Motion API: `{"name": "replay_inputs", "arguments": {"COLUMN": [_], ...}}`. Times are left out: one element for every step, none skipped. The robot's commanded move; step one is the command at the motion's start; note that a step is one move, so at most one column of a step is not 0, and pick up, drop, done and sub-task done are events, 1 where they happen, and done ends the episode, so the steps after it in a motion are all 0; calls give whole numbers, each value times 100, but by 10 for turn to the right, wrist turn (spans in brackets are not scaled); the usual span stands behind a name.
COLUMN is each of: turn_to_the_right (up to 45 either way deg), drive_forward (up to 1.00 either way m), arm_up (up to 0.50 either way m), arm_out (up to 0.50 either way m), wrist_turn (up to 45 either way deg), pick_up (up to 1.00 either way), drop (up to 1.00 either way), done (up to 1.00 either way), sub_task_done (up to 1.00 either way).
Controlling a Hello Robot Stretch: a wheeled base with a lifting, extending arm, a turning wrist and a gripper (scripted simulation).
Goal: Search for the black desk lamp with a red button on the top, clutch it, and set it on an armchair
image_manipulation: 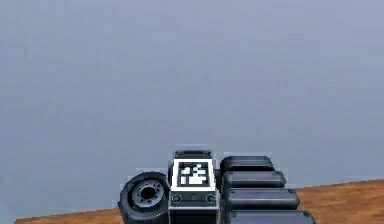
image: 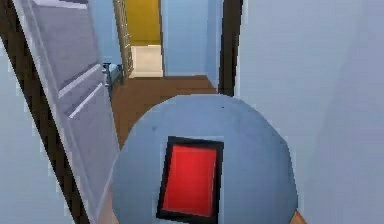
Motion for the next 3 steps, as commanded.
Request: {"name": "replay_inputs", "arguments": {"turn_to_the_right": [-30, 0, 0], "drive_forward": [0, 100, 30], "arm_up": [0, 0, 0], "arm_out": [0, 0, 0], "wrist_turn": [0, 0, 0], "pick_up": [0, 0, 0], "drop": [0, 0, 0], "done": [0, 0, 0], "sub_task_done": [0, 0, 0]}}
